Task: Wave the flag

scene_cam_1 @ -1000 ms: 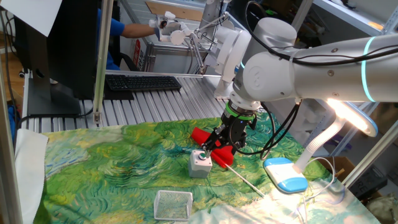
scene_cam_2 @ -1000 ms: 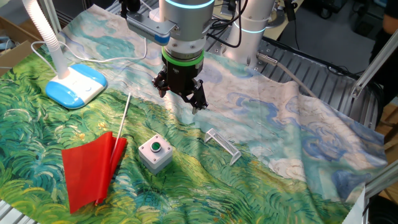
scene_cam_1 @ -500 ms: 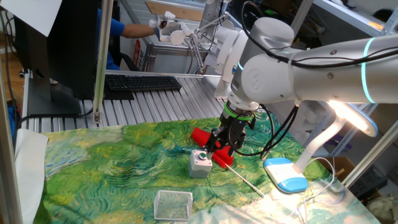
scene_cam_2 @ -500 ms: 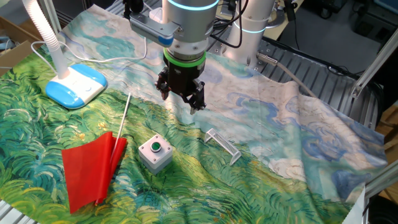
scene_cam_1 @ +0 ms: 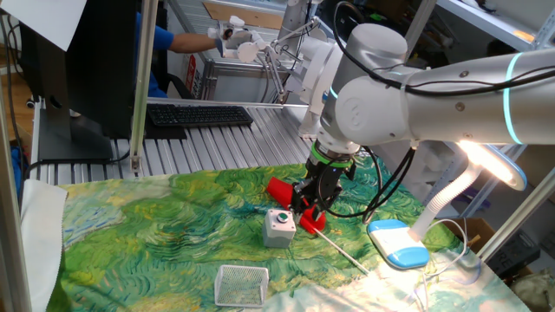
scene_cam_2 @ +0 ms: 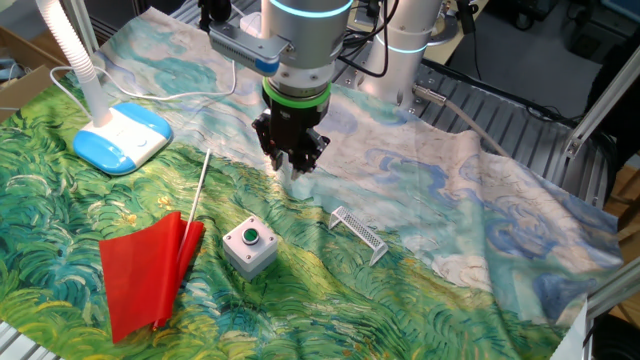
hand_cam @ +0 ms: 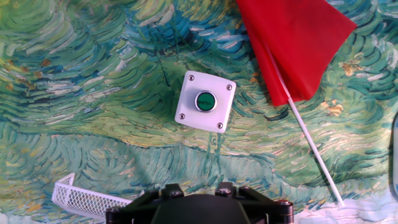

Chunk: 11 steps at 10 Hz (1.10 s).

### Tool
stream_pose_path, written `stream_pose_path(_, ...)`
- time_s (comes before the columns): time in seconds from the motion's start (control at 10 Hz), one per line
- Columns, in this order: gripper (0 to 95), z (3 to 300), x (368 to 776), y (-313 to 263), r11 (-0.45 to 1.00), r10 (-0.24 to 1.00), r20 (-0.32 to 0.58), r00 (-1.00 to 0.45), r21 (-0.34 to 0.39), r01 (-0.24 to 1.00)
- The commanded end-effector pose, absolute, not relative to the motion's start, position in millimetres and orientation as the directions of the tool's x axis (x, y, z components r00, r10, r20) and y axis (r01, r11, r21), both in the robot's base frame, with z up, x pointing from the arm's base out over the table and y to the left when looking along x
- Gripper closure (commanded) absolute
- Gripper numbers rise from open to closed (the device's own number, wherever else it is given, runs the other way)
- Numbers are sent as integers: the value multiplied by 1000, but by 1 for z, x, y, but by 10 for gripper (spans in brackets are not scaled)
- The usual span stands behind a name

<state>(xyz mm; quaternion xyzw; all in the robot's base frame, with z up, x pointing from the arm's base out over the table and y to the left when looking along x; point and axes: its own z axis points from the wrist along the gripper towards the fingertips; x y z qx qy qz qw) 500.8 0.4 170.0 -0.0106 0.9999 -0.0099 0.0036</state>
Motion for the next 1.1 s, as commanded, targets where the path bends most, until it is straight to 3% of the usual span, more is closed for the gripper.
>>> stream_pose_path(0.1, 950, 170, 500, 0, 1000, -20, -17, -1000, -22, -19)
stream_pose_path(0.6, 950, 167, 501, -5, 985, -168, -58, -984, -38, -166)
stream_pose_path(1.1, 950, 155, 506, -32, 988, -145, -12, -989, -52, -144)
